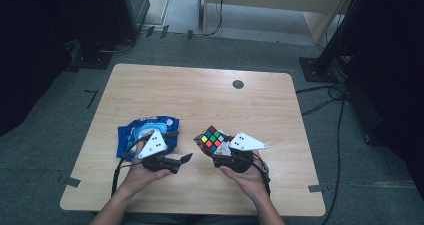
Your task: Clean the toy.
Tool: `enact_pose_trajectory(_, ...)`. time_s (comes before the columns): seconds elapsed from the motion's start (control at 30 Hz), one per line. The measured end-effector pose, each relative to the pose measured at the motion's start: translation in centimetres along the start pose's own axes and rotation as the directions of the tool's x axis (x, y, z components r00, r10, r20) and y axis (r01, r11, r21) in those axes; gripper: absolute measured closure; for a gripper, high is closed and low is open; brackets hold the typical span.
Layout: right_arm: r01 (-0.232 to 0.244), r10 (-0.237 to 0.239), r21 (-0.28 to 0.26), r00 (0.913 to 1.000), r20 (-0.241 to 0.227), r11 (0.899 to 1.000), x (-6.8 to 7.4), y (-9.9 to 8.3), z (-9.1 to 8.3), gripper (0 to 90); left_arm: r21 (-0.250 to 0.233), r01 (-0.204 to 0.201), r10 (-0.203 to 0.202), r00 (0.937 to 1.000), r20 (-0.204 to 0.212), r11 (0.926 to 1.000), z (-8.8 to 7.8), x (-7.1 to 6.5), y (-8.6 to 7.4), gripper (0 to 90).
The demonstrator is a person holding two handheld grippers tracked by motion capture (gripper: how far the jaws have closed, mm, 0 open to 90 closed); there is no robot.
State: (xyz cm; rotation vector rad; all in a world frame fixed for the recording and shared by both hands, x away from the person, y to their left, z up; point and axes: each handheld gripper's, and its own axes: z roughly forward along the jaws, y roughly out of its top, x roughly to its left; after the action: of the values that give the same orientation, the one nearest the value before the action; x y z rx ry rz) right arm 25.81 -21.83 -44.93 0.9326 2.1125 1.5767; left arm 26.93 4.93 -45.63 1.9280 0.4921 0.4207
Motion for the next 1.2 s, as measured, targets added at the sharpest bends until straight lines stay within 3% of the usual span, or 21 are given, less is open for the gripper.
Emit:
enact_pose_trajectory(0.2,-0.101,0.100,0.023,0.9945,0.031,0.995,1.0,0.7,0.1,34.1,0.033,-0.085,0.086,0.9959,-0.030,0.9959,1.0,-1.5,0.0,14.0)
enact_pose_trajectory(0.4,-0.164,0.161,0.075,0.9861,0.043,0.984,2.9,1.3,0.8,34.1,0.033,-0.130,0.132,0.9893,-0.061,0.9909,1.3,-2.3,0.1,14.0)
enact_pose_trajectory(0.5,-0.207,0.203,0.083,0.9779,0.050,0.975,3.4,1.4,1.0,34.0,0.033,-0.174,0.176,0.9811,-0.080,0.9842,1.4,-3.0,0.1,14.3)
enact_pose_trajectory(0.63,-0.224,0.220,0.088,0.9739,0.058,0.971,3.8,1.4,1.2,34.0,0.004,-0.199,0.198,0.9743,-0.108,0.9801,1.3,-3.4,0.2,21.3)
enact_pose_trajectory(0.73,-0.227,0.222,0.098,0.9733,0.059,0.969,4.0,1.3,1.4,34.0,-0.010,-0.198,0.194,0.9718,-0.133,0.9802,1.2,-3.5,0.2,26.1)
enact_pose_trajectory(0.93,-0.246,0.243,0.105,0.9690,0.045,0.963,4.4,1.1,1.7,33.9,0.010,-0.203,0.202,0.9683,-0.147,0.9792,1.6,-3.8,0.0,32.8)
enact_pose_trajectory(1.0,-0.248,0.244,0.109,0.9686,0.050,0.963,4.4,1.1,1.8,33.9,0.015,-0.189,0.189,0.9726,-0.135,0.9819,1.7,-3.6,-0.1,33.3)
enact_pose_trajectory(1.1,-0.265,0.263,0.110,0.9643,0.033,0.958,4.2,1.0,1.9,33.5,0.011,-0.194,0.193,0.9719,-0.134,0.9810,1.6,-3.6,-0.1,33.8)
enact_pose_trajectory(1.2,-0.275,0.277,0.086,0.9610,-0.002,0.958,3.8,1.1,1.7,31.5,0.000,-0.149,0.148,0.9806,-0.128,0.9888,1.4,-2.9,-0.2,34.1)
